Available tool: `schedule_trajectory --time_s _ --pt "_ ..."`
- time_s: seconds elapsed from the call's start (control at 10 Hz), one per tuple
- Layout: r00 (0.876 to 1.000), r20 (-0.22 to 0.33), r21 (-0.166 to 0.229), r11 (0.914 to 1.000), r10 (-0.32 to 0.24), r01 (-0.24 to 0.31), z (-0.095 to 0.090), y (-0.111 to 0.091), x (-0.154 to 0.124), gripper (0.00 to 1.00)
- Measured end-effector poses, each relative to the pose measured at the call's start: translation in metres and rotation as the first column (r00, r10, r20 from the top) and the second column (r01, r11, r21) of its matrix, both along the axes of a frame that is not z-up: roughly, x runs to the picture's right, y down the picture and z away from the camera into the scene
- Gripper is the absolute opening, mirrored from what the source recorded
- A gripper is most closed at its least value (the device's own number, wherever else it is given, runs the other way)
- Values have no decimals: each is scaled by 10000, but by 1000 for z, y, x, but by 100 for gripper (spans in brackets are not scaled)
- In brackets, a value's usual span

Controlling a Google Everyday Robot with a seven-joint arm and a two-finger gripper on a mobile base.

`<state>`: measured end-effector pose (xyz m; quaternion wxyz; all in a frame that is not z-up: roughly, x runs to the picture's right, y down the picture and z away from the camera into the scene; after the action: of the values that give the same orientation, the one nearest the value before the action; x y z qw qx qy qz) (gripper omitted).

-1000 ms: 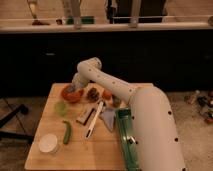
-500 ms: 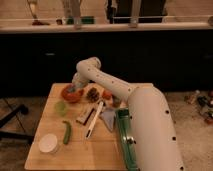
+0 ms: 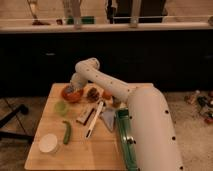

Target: Place sponge in red bowl

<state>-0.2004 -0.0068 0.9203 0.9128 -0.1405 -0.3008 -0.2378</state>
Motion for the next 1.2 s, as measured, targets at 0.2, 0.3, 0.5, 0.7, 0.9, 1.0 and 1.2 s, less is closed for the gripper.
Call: schedule_trajectory --time_s 0.2,0.3,0.5,0.7,0.9,1.0,1.2 --pt "9996 273 53 10000 -38 37 0 1 -3 0" --pt "9992 406 57 10000 -9 7 0 2 -4 0" --pt "9966 818 89 9999 115 -123 1 2 -5 0" --pt "9928 1160 80 9995 296 -307 1 2 -6 0" --pt "9885 1434 31 9988 481 -491 1 1 -6 0" --pt "9869 1515 3 9984 552 -559 2 1 -6 0" --pt "9814 1776 -85 9973 732 -729 3 0 -7 0"
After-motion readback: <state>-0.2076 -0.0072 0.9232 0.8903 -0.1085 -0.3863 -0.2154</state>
